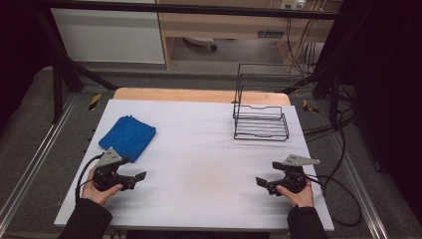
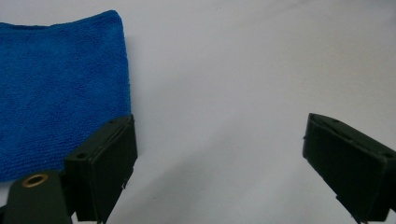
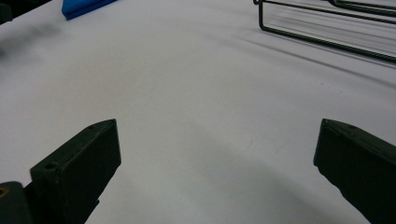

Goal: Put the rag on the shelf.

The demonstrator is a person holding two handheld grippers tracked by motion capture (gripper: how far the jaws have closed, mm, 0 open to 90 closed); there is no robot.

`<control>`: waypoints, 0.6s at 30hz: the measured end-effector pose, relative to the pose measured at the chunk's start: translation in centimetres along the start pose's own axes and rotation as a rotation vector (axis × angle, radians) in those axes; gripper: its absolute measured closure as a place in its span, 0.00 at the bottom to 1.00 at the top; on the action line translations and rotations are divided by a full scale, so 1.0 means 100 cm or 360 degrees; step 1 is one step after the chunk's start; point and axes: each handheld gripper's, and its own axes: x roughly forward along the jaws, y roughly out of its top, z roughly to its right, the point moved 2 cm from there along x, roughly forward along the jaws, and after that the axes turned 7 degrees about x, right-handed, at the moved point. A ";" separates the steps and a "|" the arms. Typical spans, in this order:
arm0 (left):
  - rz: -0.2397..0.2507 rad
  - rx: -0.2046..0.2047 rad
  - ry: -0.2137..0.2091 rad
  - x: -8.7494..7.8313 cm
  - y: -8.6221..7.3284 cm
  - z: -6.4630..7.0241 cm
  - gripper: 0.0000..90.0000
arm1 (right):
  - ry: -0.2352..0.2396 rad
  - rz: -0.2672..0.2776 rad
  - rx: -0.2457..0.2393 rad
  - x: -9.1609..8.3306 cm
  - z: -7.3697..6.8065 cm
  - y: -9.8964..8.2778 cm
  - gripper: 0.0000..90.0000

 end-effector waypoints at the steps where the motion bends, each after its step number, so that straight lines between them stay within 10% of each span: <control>1: -0.0004 0.0002 -0.0001 0.000 0.000 0.000 0.11 | -0.0001 -0.0001 0.0004 0.000 0.000 0.000 0.01; 18: -0.0029 -0.0023 0.0028 -0.001 0.013 -0.003 0.14 | -0.0011 0.0001 0.0009 0.000 -0.001 0.000 0.01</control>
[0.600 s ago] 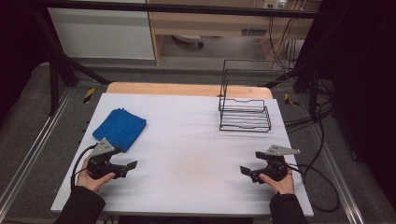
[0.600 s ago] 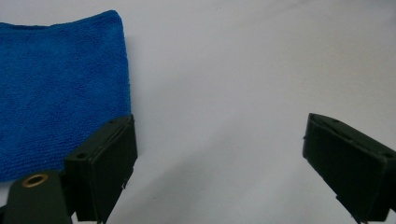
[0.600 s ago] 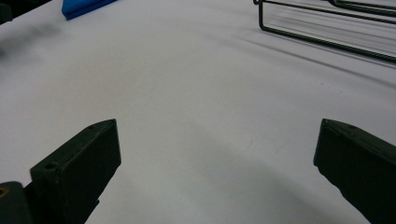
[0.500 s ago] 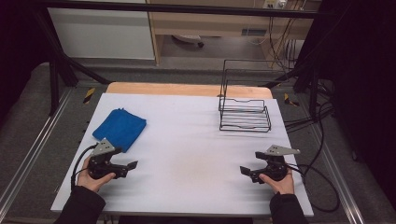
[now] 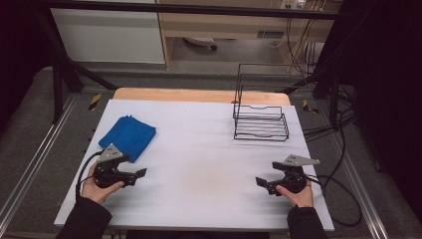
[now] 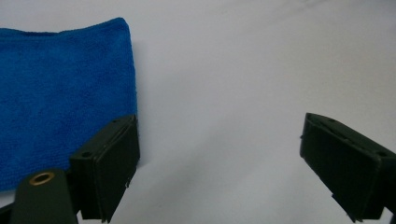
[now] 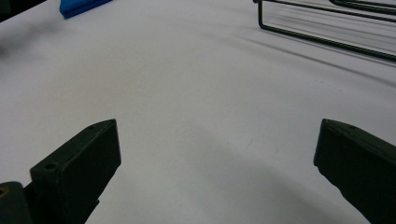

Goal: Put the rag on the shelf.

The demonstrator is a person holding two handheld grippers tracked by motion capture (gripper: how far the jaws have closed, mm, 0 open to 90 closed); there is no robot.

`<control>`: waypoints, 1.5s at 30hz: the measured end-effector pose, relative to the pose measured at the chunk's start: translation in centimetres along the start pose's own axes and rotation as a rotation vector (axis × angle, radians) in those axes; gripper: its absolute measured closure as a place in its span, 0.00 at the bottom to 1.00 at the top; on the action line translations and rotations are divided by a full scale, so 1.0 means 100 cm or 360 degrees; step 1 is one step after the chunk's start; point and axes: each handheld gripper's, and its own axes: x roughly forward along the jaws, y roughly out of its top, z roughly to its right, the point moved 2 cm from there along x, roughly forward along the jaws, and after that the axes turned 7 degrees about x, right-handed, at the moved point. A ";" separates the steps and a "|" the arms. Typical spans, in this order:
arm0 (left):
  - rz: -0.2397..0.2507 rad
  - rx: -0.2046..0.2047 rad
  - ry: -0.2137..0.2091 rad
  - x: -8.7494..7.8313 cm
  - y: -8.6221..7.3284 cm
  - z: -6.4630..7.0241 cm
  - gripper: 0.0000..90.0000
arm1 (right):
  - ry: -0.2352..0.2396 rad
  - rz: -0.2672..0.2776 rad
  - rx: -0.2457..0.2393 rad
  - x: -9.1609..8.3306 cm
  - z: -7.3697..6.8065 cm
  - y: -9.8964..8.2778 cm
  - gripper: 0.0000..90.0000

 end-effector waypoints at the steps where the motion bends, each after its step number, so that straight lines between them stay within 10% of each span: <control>1: -0.0001 -0.0001 0.0005 0.000 0.002 -0.001 0.14 | 0.0001 -0.0001 -0.0004 0.000 0.000 0.000 0.01; 23: -0.0209 -0.0088 0.0227 0.029 0.012 -0.036 0.46 | -0.0004 -0.0025 -0.0013 0.003 0.000 -0.001 0.01; 45: -0.0352 0.0039 0.0294 0.050 -0.004 -0.042 0.83 | -0.0002 -0.0029 -0.0011 0.003 0.000 0.000 0.02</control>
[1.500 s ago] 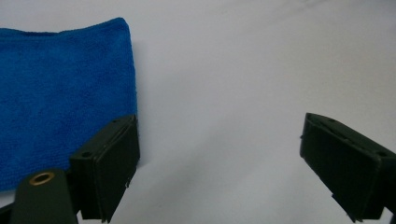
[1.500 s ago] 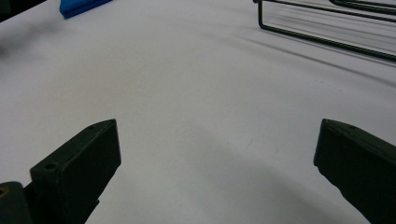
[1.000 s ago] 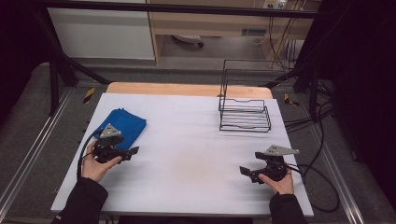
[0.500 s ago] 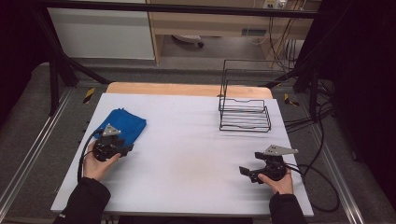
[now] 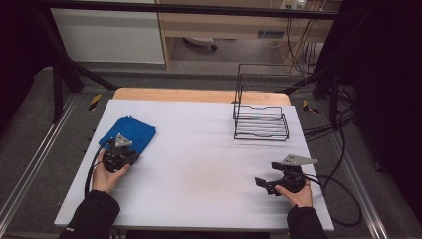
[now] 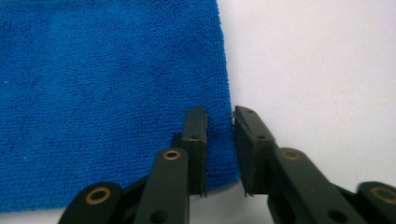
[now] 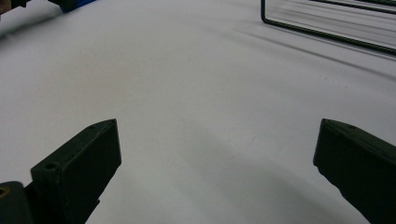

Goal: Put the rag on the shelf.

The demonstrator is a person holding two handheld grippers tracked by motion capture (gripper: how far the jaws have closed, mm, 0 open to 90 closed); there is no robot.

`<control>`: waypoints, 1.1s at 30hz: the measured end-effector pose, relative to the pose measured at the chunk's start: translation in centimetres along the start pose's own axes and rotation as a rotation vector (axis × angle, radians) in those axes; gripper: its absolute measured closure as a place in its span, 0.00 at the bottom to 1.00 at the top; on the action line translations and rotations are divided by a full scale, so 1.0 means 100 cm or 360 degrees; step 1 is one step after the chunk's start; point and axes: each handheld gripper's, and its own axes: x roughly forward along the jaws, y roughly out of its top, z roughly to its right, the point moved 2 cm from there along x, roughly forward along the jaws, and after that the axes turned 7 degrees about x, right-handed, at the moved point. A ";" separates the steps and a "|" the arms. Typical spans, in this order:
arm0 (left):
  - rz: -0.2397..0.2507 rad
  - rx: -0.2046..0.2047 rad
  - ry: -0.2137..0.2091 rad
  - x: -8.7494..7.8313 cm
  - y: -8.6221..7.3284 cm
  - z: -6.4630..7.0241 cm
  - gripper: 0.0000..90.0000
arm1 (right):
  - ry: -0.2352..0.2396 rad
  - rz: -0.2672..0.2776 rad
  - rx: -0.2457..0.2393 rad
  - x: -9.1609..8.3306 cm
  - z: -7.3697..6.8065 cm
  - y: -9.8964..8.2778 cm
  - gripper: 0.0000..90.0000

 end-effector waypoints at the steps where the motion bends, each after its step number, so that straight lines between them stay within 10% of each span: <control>1: -0.0002 0.0007 0.0006 0.000 0.000 0.000 0.84 | 0.0000 0.0000 0.0000 0.000 0.000 0.000 0.02; 7: -0.0023 0.0046 0.0046 0.000 0.002 0.003 0.92 | 0.0003 0.0002 0.0003 0.000 0.000 0.000 0.02; 22: 0.0084 -0.0163 -0.0106 -0.021 0.006 -0.005 0.97 | 0.0011 0.0005 0.0001 -0.001 0.000 0.001 0.02; 33: 0.0108 -0.0139 -0.0272 -0.027 0.013 0.026 0.97 | 0.0017 0.0006 0.0006 -0.001 0.000 0.001 0.02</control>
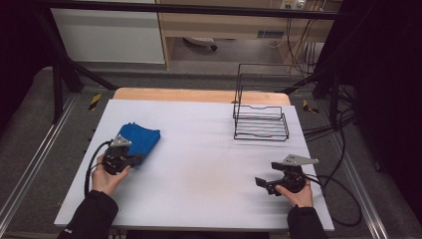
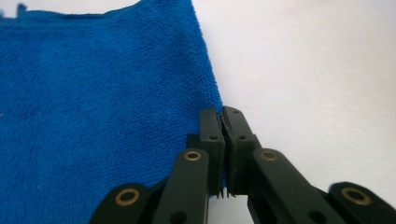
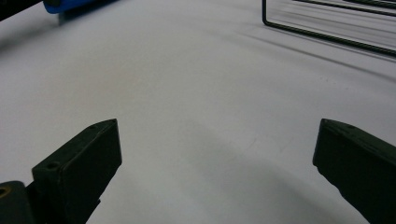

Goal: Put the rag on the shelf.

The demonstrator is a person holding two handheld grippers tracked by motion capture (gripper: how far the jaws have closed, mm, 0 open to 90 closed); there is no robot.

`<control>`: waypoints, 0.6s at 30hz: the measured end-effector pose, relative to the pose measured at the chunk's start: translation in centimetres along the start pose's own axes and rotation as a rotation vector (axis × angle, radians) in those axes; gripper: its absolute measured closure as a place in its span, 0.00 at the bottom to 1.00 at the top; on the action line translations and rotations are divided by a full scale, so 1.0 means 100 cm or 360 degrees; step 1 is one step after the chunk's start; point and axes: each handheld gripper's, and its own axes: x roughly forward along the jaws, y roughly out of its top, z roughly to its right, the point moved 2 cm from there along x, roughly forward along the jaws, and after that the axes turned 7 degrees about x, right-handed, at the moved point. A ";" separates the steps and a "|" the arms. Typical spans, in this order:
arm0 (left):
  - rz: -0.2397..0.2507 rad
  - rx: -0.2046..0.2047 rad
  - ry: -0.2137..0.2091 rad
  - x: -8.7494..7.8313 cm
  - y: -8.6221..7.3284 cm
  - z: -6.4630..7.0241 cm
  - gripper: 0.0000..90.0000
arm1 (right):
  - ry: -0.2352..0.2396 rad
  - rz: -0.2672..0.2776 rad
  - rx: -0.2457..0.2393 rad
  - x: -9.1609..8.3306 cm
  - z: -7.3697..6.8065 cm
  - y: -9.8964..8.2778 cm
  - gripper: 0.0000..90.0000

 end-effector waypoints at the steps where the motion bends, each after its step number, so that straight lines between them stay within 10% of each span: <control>1: 0.0004 -0.0001 -0.0017 0.000 0.000 0.003 0.97 | 0.0000 -0.0001 -0.0002 0.000 0.000 0.000 0.02; 18: 0.0056 0.0015 -0.0172 0.002 0.009 0.054 0.97 | 0.0007 -0.0008 0.0005 0.001 -0.001 0.000 0.02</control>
